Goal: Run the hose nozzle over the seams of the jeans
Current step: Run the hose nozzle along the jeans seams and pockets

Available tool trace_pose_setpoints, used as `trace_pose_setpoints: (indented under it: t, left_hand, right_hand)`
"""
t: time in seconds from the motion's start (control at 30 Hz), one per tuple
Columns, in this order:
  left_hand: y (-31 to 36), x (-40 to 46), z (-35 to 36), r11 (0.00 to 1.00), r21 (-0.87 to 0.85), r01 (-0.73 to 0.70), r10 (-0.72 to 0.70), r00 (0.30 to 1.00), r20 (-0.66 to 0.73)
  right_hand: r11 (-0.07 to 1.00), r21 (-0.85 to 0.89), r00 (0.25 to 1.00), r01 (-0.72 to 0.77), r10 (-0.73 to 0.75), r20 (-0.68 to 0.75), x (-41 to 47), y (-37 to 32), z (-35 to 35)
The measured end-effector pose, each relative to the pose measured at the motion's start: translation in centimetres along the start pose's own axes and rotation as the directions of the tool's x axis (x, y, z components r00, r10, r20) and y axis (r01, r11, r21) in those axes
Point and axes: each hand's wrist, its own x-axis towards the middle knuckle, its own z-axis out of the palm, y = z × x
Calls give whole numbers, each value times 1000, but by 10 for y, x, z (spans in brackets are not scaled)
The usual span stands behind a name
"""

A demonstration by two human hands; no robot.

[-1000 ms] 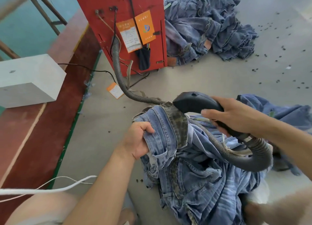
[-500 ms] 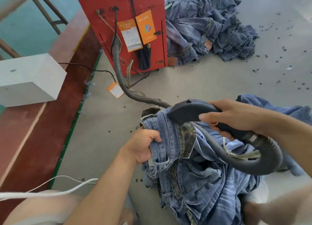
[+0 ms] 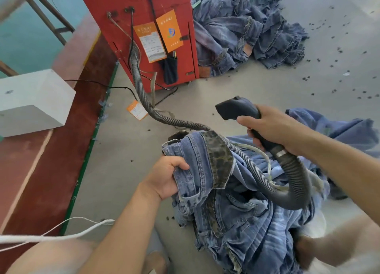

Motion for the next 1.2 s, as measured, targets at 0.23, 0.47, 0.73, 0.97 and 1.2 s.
trace_pose_setpoints:
  t: [0.23, 0.47, 0.73, 0.97, 1.2]
  left_hand:
    - [-6, 5, 2, 977, -213, -20, 26, 999, 25]
    - [-22, 9, 33, 984, -145, -101, 107, 994, 34]
    - [-20, 14, 37, 990, -107, -96, 68, 969, -236]
    - [-5, 15, 14, 993, -49, -105, 80, 927, -367]
    - [12, 3, -4, 972, -162, -172, 146, 977, -158]
  right_hand:
    - [929, -361, 994, 78, -99, -39, -18, 20, 47]
    - [941, -288, 966, 180, -224, -127, -22, 16, 86]
    - [974, -32, 975, 222, -221, 37, -30, 13, 73]
    - [923, -237, 952, 305, -304, 40, -33, -5, -11]
    - [635, -677, 928, 371, -280, 245, -41, 19, -36]
